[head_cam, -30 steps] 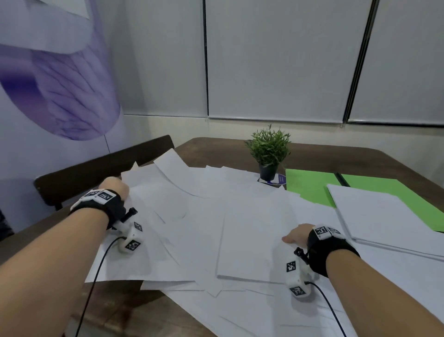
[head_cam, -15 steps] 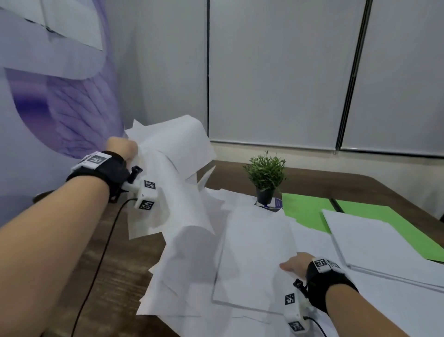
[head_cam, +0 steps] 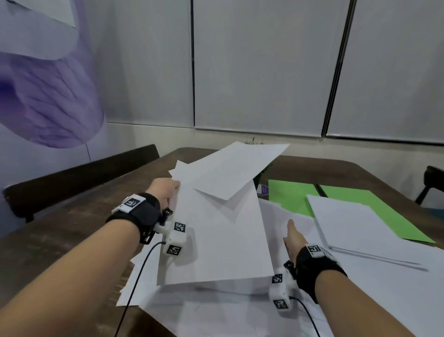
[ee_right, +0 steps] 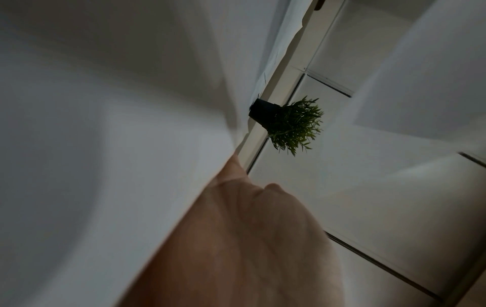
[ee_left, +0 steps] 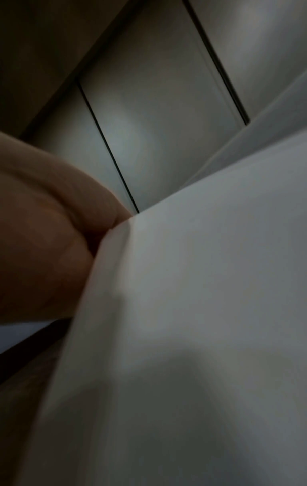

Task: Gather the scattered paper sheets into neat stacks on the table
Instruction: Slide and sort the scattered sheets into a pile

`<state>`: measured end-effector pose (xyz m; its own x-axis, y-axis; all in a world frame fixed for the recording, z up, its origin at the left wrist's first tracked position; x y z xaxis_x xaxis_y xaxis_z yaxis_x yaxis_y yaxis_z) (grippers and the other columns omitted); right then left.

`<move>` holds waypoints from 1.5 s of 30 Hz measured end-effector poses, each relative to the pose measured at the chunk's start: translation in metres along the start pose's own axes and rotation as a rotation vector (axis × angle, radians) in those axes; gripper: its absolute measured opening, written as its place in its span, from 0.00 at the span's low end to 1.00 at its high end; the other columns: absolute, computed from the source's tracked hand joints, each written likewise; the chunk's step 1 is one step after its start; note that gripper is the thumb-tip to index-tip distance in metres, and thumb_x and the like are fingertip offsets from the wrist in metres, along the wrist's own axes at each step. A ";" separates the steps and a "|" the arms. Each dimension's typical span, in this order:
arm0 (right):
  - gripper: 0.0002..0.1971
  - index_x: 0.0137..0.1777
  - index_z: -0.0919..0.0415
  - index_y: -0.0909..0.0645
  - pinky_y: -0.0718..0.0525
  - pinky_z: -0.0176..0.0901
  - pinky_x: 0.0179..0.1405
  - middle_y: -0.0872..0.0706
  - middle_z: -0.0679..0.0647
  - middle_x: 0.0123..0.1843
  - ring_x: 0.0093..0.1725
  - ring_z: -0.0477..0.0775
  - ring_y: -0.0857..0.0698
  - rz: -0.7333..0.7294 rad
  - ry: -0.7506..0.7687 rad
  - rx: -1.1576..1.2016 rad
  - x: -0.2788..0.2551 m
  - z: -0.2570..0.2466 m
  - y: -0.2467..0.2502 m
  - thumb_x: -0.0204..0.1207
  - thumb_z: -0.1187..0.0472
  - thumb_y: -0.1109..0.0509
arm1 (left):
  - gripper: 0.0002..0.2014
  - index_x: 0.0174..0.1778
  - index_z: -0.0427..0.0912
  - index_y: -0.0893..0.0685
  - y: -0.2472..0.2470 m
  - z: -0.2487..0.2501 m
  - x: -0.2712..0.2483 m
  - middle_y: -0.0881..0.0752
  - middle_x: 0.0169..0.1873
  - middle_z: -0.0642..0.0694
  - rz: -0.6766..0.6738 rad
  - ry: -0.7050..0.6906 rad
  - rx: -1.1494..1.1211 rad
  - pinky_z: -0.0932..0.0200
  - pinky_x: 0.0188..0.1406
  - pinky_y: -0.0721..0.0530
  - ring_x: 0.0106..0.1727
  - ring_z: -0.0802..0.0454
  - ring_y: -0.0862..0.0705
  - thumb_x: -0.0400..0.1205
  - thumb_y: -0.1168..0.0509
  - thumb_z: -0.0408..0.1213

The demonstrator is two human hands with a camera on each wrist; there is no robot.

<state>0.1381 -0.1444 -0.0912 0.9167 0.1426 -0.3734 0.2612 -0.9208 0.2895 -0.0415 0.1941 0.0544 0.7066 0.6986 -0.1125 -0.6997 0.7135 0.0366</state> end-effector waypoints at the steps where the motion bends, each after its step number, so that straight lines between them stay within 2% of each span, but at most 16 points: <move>1: 0.45 0.73 0.69 0.26 0.19 0.51 0.58 0.14 0.65 0.57 0.58 0.64 0.17 -0.007 -0.031 0.037 -0.001 0.003 0.000 0.79 0.29 0.56 | 0.05 0.51 0.37 0.20 -0.007 -0.011 -0.002 0.15 0.49 0.38 -0.009 0.016 0.028 0.48 0.53 0.17 0.49 0.40 0.16 0.83 0.39 0.29; 3: 0.42 0.47 0.66 0.20 0.24 0.38 0.23 0.20 0.55 0.21 0.25 0.55 0.20 -0.041 -0.056 0.090 -0.006 0.004 0.001 0.77 0.26 0.57 | 0.14 0.64 0.33 0.22 -0.016 -0.037 -0.001 0.16 0.59 0.34 -0.012 0.071 0.066 0.41 0.63 0.19 0.59 0.36 0.17 0.83 0.38 0.31; 4: 0.39 0.36 0.62 0.27 0.30 0.34 0.16 0.27 0.51 0.14 0.17 0.52 0.25 -0.049 -0.051 0.086 -0.003 0.006 0.001 0.77 0.25 0.57 | 0.15 0.66 0.32 0.23 -0.021 -0.049 -0.002 0.17 0.61 0.32 -0.018 0.101 0.070 0.39 0.64 0.20 0.60 0.34 0.17 0.83 0.38 0.30; 6: 0.39 0.34 0.59 0.31 0.26 0.39 0.22 0.23 0.58 0.27 0.25 0.57 0.21 -0.094 -0.064 0.115 0.000 0.009 -0.005 0.68 0.19 0.55 | 0.13 0.64 0.31 0.22 -0.032 -0.066 -0.008 0.18 0.62 0.30 -0.022 0.130 0.168 0.39 0.64 0.20 0.62 0.33 0.18 0.83 0.38 0.30; 9: 0.44 0.53 0.62 0.20 0.18 0.53 0.55 0.17 0.62 0.54 0.54 0.64 0.16 -0.117 -0.016 0.065 0.023 0.012 -0.007 0.65 0.19 0.46 | 0.23 0.72 0.29 0.27 -0.045 -0.091 -0.019 0.20 0.64 0.33 -0.078 0.193 0.416 0.49 0.60 0.19 0.63 0.36 0.19 0.82 0.33 0.35; 11: 0.45 0.70 0.63 0.22 0.22 0.55 0.68 0.18 0.63 0.67 0.64 0.64 0.18 -0.146 0.024 -0.158 0.016 0.008 -0.009 0.66 0.24 0.37 | 0.15 0.56 0.30 0.21 -0.052 -0.102 -0.025 0.15 0.48 0.36 -0.168 0.265 0.515 0.53 0.45 0.17 0.47 0.40 0.16 0.80 0.30 0.37; 13: 0.37 0.72 0.64 0.23 0.22 0.47 0.66 0.19 0.62 0.70 0.66 0.63 0.18 -0.156 0.057 -0.369 0.000 0.002 -0.011 0.73 0.35 0.31 | 0.11 0.39 0.36 0.21 -0.055 -0.106 -0.032 0.14 0.32 0.42 -0.266 0.296 0.624 0.59 0.31 0.21 0.33 0.45 0.19 0.77 0.26 0.38; 17: 0.23 0.77 0.67 0.31 0.26 0.39 0.64 0.28 0.61 0.78 0.76 0.60 0.28 -0.158 0.076 -0.680 -0.027 -0.015 -0.012 0.88 0.55 0.44 | 0.25 0.51 0.37 0.16 -0.048 -0.113 -0.032 0.11 0.50 0.35 -0.495 0.323 0.776 0.40 0.58 0.15 0.52 0.36 0.12 0.61 0.18 0.38; 19: 0.22 0.78 0.68 0.33 0.30 0.43 0.70 0.30 0.63 0.79 0.77 0.62 0.29 -0.114 0.141 -0.716 -0.035 -0.027 -0.009 0.89 0.58 0.50 | 0.17 0.43 0.38 0.16 -0.036 -0.110 -0.026 0.10 0.46 0.36 -0.454 0.294 0.774 0.40 0.59 0.16 0.51 0.36 0.12 0.63 0.18 0.33; 22: 0.22 0.77 0.69 0.31 0.31 0.43 0.72 0.28 0.62 0.78 0.76 0.61 0.28 -0.058 0.144 -0.713 -0.036 -0.031 -0.004 0.89 0.57 0.50 | 0.13 0.36 0.33 0.19 -0.011 -0.091 -0.015 0.16 0.28 0.42 -0.260 0.174 0.804 0.52 0.42 0.16 0.33 0.45 0.18 0.72 0.22 0.35; 24: 0.23 0.77 0.69 0.30 0.31 0.43 0.72 0.27 0.62 0.77 0.76 0.61 0.27 -0.080 0.176 -0.786 -0.037 -0.029 -0.006 0.88 0.56 0.49 | 0.13 0.36 0.34 0.21 0.009 -0.074 -0.006 0.18 0.32 0.40 -0.126 0.068 0.829 0.56 0.36 0.18 0.32 0.45 0.20 0.76 0.26 0.38; 31: 0.23 0.77 0.67 0.31 0.32 0.44 0.74 0.29 0.63 0.78 0.77 0.61 0.29 -0.111 0.202 -0.918 -0.032 -0.025 -0.009 0.88 0.54 0.49 | 0.08 0.50 0.36 0.19 0.065 0.013 -0.004 0.15 0.48 0.36 0.378 -0.406 0.777 0.52 0.48 0.25 0.53 0.37 0.18 0.83 0.38 0.37; 35: 0.22 0.76 0.66 0.29 0.29 0.42 0.72 0.27 0.62 0.77 0.75 0.59 0.26 -0.147 0.180 -1.008 -0.032 -0.021 -0.010 0.87 0.57 0.44 | 0.10 0.47 0.33 0.21 0.052 0.052 -0.009 0.16 0.43 0.35 0.365 -0.553 0.641 0.48 0.47 0.23 0.46 0.38 0.18 0.83 0.37 0.38; 40: 0.21 0.69 0.67 0.23 0.27 0.35 0.32 0.18 0.59 0.56 0.49 0.54 0.21 -0.184 0.093 -0.859 -0.023 -0.011 -0.006 0.80 0.58 0.35 | 0.05 0.53 0.43 0.19 0.008 0.091 -0.024 0.13 0.48 0.44 0.197 -0.684 0.347 0.48 0.54 0.17 0.49 0.45 0.14 0.83 0.37 0.38; 43: 0.11 0.62 0.62 0.21 0.22 0.38 0.49 0.20 0.58 0.61 0.52 0.51 0.24 -0.212 0.089 -0.546 -0.019 -0.006 -0.004 0.82 0.62 0.37 | 0.05 0.53 0.47 0.19 -0.009 0.098 -0.026 0.11 0.49 0.42 0.155 -0.682 0.166 0.44 0.55 0.15 0.51 0.44 0.12 0.83 0.36 0.38; 45: 0.07 0.46 0.54 0.25 0.21 0.43 0.52 0.23 0.54 0.53 0.48 0.51 0.24 -0.233 0.075 -0.249 -0.023 -0.007 -0.003 0.85 0.61 0.40 | 0.03 0.49 0.48 0.19 -0.012 0.097 -0.024 0.11 0.49 0.41 0.182 -0.665 0.090 0.41 0.56 0.15 0.51 0.43 0.12 0.82 0.36 0.39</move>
<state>0.1182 -0.1425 -0.0769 0.8412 0.3732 -0.3913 0.5230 -0.7451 0.4138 -0.0399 0.1734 0.1533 0.5142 0.6707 0.5346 -0.8217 0.5638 0.0830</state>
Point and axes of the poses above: each hand's wrist, its own x-axis towards the middle knuckle, its own y-axis out of the back of the hand, z = x × y, the point moved 7 cm from there along x, towards the middle knuckle
